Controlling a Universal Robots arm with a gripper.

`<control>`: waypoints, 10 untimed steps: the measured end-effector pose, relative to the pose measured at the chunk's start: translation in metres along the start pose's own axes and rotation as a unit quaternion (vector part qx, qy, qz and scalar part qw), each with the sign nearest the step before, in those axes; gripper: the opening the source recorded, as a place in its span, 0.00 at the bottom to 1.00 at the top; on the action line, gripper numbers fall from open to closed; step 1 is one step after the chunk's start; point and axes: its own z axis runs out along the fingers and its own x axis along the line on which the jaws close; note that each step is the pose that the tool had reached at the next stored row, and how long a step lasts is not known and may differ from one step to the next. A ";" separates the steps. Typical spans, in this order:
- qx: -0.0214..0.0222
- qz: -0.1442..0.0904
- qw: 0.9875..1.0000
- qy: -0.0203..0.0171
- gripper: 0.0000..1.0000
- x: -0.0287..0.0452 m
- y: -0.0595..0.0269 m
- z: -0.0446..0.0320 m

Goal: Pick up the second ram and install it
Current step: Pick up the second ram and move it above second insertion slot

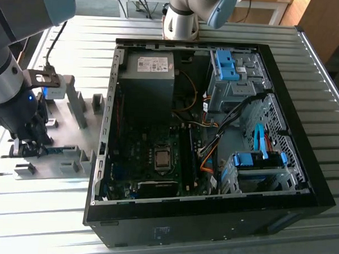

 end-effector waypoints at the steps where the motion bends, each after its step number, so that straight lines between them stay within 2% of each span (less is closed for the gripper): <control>1: 0.000 0.000 1.000 0.000 0.32 0.0000 0.0002 0.0009; 10: 0.000 0.000 1.000 0.000 0.30 0.0002 0.0012 0.0068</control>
